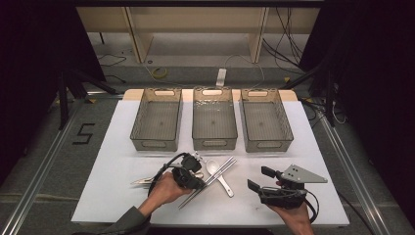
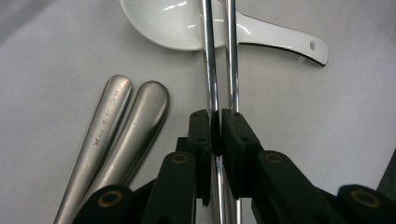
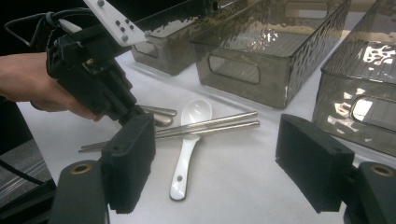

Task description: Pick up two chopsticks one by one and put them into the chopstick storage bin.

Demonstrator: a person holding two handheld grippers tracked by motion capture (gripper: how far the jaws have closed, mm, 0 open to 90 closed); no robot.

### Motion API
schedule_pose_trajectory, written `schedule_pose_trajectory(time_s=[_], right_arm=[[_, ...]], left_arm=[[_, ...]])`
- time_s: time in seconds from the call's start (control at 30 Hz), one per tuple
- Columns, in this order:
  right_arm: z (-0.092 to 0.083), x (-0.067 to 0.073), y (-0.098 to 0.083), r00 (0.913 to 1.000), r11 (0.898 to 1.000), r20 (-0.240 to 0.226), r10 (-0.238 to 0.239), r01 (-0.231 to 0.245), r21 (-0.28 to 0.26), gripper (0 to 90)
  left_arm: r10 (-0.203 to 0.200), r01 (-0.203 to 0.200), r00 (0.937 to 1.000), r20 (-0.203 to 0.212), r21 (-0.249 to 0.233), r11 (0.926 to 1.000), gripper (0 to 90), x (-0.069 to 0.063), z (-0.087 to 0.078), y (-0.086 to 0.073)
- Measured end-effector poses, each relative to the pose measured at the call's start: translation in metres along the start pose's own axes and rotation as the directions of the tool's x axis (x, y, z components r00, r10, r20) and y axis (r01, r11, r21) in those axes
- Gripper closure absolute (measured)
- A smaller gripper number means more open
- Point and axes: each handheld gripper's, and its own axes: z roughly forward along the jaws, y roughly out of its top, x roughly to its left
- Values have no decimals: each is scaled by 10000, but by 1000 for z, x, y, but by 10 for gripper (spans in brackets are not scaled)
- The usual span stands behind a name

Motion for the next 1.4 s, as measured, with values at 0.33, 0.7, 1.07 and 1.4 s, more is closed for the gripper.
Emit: schedule_pose_trajectory(time_s=[0.33,0.7,1.07,1.4], right_arm=[[1,0,0,10000,10000,-18,38,-38,15,299],[2,0,0,10000,9999,-64,21,-20,104,308],[0,1,0,10000,9999,-3,38,-38,116,313],[0,1,0,10000,10000,8,51,-51,81,312]], left_arm=[[20,-20,10000,87,42,10000,833,-2,6,2],[264,-262,9996,123,-156,9995,853,-3,7,2],[498,-501,9987,-47,-966,9941,855,-1,-14,4],[202,-238,9996,-194,-2121,9770,855,10,-52,8]])
